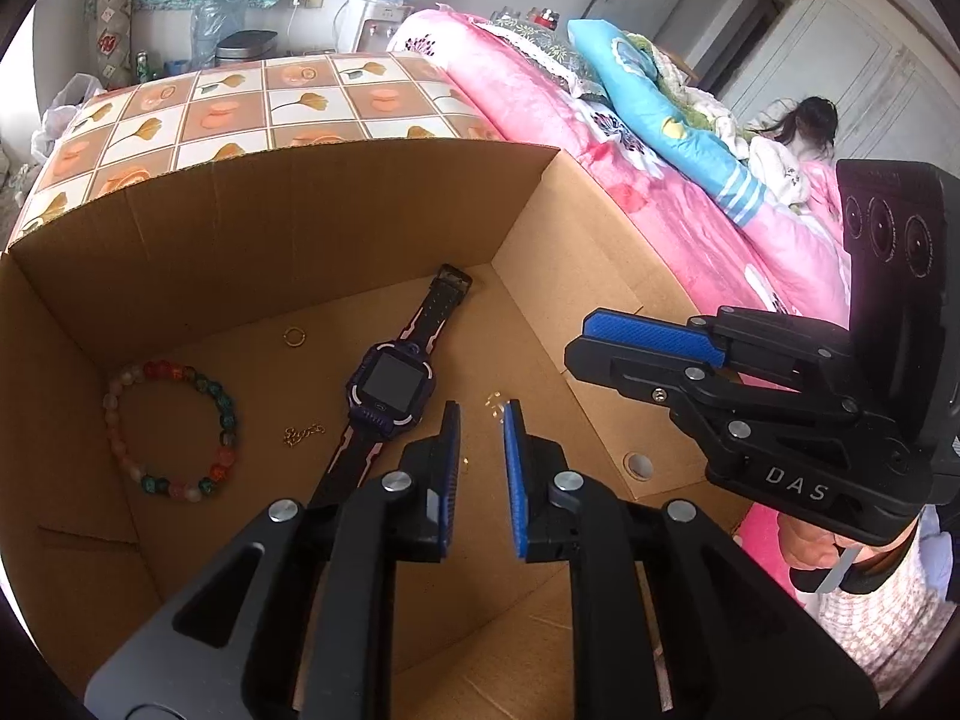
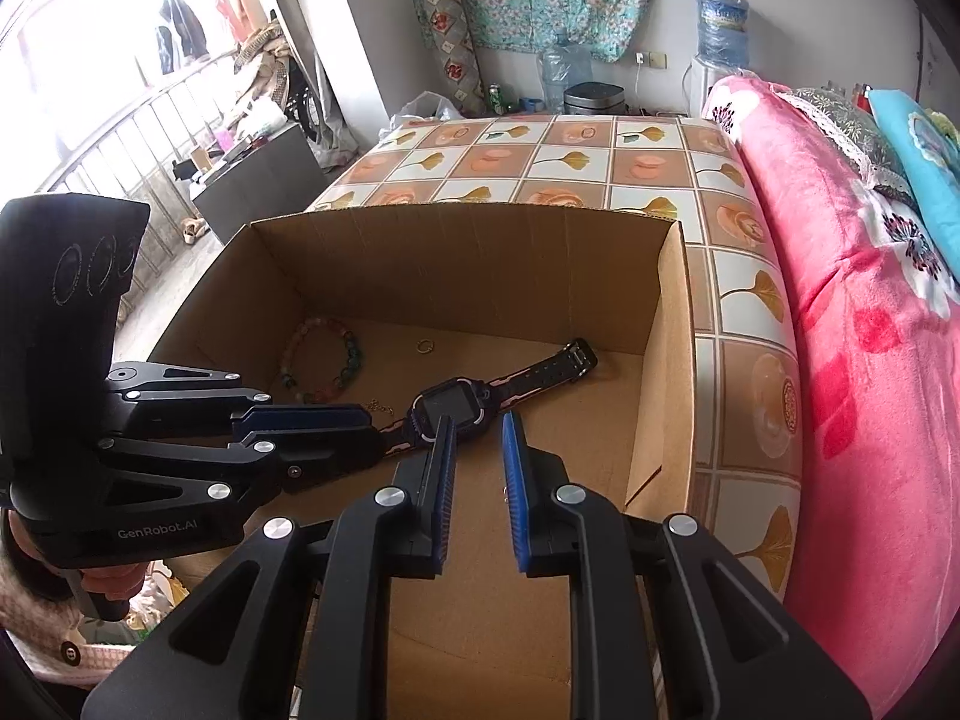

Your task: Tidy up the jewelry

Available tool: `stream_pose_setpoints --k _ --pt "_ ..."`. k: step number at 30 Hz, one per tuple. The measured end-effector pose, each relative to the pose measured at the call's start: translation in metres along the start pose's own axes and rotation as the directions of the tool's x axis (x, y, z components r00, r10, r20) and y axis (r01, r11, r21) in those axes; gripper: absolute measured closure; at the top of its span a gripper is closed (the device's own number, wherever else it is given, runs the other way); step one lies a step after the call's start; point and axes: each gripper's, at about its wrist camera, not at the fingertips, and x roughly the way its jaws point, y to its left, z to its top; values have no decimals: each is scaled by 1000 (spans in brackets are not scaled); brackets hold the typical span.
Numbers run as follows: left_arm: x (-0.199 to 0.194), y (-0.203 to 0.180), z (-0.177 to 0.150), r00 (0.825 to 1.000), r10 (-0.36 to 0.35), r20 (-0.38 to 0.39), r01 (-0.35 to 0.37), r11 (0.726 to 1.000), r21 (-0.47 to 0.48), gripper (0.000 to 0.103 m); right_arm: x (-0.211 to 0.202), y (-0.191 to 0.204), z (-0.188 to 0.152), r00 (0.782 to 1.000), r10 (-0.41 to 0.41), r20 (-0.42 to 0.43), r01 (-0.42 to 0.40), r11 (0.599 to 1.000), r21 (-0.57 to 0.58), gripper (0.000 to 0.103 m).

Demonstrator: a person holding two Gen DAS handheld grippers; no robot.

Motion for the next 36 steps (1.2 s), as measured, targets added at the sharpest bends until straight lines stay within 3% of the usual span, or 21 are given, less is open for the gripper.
stream_pose_setpoints --k 14,22,24,27,31,36 --pt "-38 -9 -7 992 4 128 -8 1000 28 86 -52 -15 -11 987 38 155 -53 994 93 86" --pt "-93 -29 -65 961 -98 260 51 982 181 85 -107 -8 -64 948 124 293 -159 982 99 86" --pt "-106 -38 -86 951 -131 280 61 967 246 85 -111 -2 -80 953 126 277 -154 985 79 85" --pt "-113 -50 -114 950 -163 267 71 944 322 81 -106 4 -104 962 141 233 -163 983 82 85" --pt "-89 -60 -140 971 -153 183 83 937 339 80 -80 5 -134 976 153 153 -175 974 146 85" --pt "-38 -61 -154 991 -80 109 43 950 309 80 -34 -2 -158 995 98 35 -103 961 256 85"
